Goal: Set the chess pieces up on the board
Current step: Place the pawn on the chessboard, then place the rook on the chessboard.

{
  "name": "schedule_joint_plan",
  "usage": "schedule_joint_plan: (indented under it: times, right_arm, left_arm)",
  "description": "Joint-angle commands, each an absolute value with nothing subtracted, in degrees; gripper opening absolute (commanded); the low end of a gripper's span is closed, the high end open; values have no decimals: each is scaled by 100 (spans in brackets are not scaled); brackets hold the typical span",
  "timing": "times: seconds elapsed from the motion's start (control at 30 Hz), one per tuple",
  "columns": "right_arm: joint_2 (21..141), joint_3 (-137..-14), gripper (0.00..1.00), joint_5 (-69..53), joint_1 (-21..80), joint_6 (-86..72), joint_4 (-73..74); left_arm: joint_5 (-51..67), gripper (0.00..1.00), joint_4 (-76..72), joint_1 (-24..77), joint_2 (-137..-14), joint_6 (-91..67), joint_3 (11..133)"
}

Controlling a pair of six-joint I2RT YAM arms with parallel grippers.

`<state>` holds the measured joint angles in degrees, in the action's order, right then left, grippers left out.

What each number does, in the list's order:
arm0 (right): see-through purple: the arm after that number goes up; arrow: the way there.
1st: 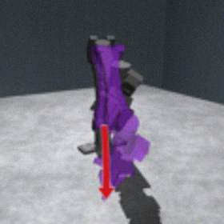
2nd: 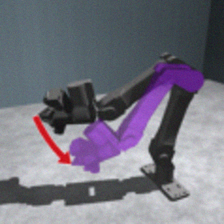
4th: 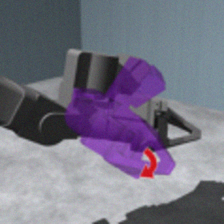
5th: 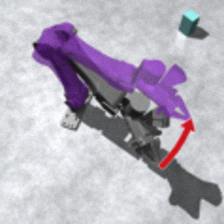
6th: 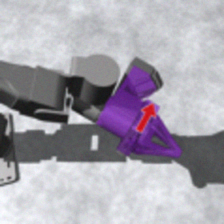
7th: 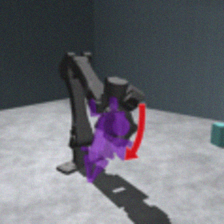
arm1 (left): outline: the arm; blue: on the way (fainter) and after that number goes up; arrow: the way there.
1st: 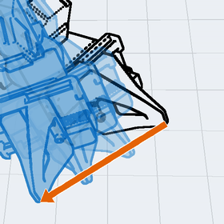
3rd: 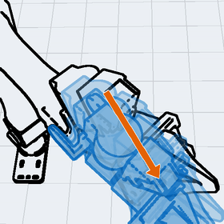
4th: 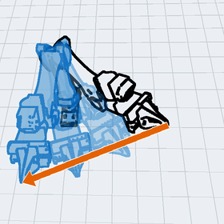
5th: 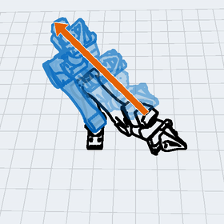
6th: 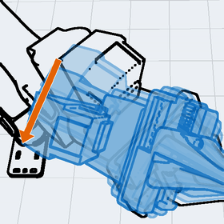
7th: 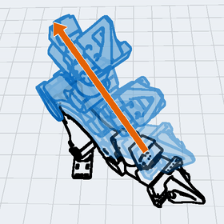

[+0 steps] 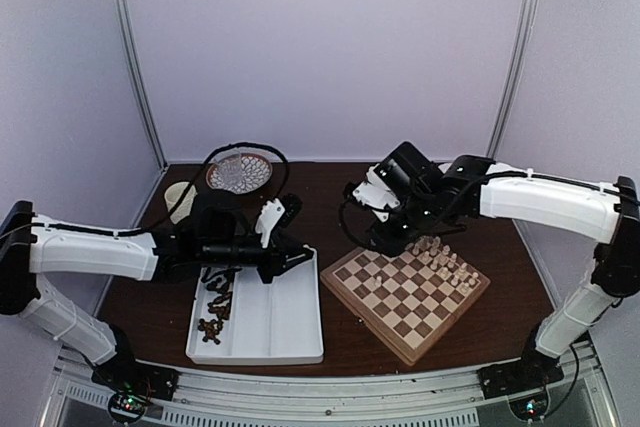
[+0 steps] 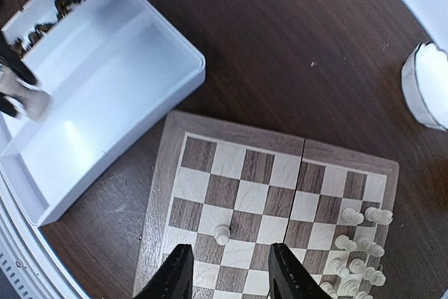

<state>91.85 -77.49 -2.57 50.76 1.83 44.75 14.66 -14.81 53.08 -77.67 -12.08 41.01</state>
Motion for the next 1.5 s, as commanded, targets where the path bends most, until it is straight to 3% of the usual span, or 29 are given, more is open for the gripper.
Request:
schedule_joint_plan:
  times: [0.0, 0.3, 0.57, 0.7, 0.77, 0.87, 1.0, 1.17, 1.33, 1.47]
  right_arm:
    - [8484, -7175, 40, 44, 5106, 203, 3247]
    - [7494, -6131, 38, 1099, 5048, -205, 1891]
    - [6901, -5433, 34, 1504, 4937, -733, 1123]
    - [6836, -5360, 33, 1433, 4888, -791, 1079]
    - [6902, -5396, 33, 1393, 4872, -787, 1145]
    - [7037, -5527, 34, 1293, 4856, -788, 1322]
    - [7101, -5533, 34, 1206, 4843, -799, 1339]
    - [7031, -5449, 32, 960, 4830, -799, 1220]
    - [7091, -5397, 34, 216, 4825, -608, 1040]
    - [7637, -5899, 36, -665, 4853, -440, 1568]
  left_arm:
    - [1655, 0, -916, 5409, -8551, -981, 4836]
    - [1085, 0, -38, 5862, -10584, -502, 6518]
    - [875, 0, 394, 5860, -11280, -460, 7069]
    - [878, 4, 463, 5854, -11466, -448, 7185]
    - [908, 11, 546, 5860, -11509, -456, 7250]
    - [939, 37, 614, 5859, -11388, -470, 7253]
    - [877, 53, 448, 5854, -10853, -533, 6922]
    - [729, 59, 238, 5840, -9911, -599, 6367]
    - [591, 59, -455, 5602, -8923, -952, 5474]
    - [-165, 59, -899, 5494, -8409, -1275, 4812]
